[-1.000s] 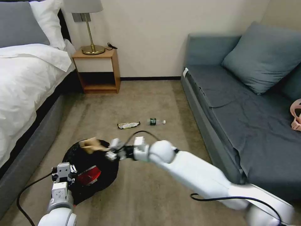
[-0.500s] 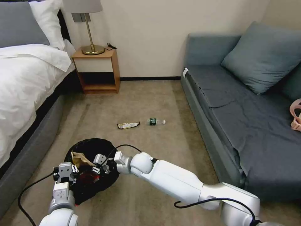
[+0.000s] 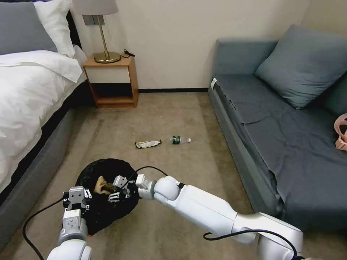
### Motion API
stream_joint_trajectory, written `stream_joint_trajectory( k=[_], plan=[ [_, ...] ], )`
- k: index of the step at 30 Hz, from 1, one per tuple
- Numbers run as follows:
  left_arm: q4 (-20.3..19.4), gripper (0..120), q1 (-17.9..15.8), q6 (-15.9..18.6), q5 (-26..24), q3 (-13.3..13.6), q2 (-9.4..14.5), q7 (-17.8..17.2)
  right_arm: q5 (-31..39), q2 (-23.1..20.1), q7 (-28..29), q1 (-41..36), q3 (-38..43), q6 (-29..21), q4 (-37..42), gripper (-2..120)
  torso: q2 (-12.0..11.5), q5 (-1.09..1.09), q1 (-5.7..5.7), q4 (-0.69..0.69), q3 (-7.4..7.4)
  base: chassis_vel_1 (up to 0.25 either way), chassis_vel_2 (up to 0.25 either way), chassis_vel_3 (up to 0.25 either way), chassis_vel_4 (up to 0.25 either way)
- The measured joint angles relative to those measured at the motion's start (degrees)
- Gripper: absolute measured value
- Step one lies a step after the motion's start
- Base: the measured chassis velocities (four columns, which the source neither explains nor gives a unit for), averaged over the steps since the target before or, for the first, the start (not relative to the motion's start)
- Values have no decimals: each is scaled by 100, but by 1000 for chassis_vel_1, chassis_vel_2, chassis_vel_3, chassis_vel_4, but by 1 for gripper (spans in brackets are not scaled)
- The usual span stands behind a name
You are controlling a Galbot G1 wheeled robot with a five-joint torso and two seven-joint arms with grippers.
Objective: Pick up the trash bin, then pick up the garbage on the floor and place it into the trash bin.
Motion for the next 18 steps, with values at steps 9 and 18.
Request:
stream_joint_trajectory(
  k=[9, 18],
  plan=[
    [25, 4, -47, -2, -85, -184, 102, -6, 158, -372, 679, -112, 789, -326, 482, 100, 0, 1, 0, 0, 0, 0, 0, 0, 0],
    [-32, 4, -62, -9, -57, -201, 112, -16, 244, -1155, 1131, -887, 2076, -477, 1037, 100, 0, 2, 0, 0, 0, 0, 0, 0, 0]
  ],
)
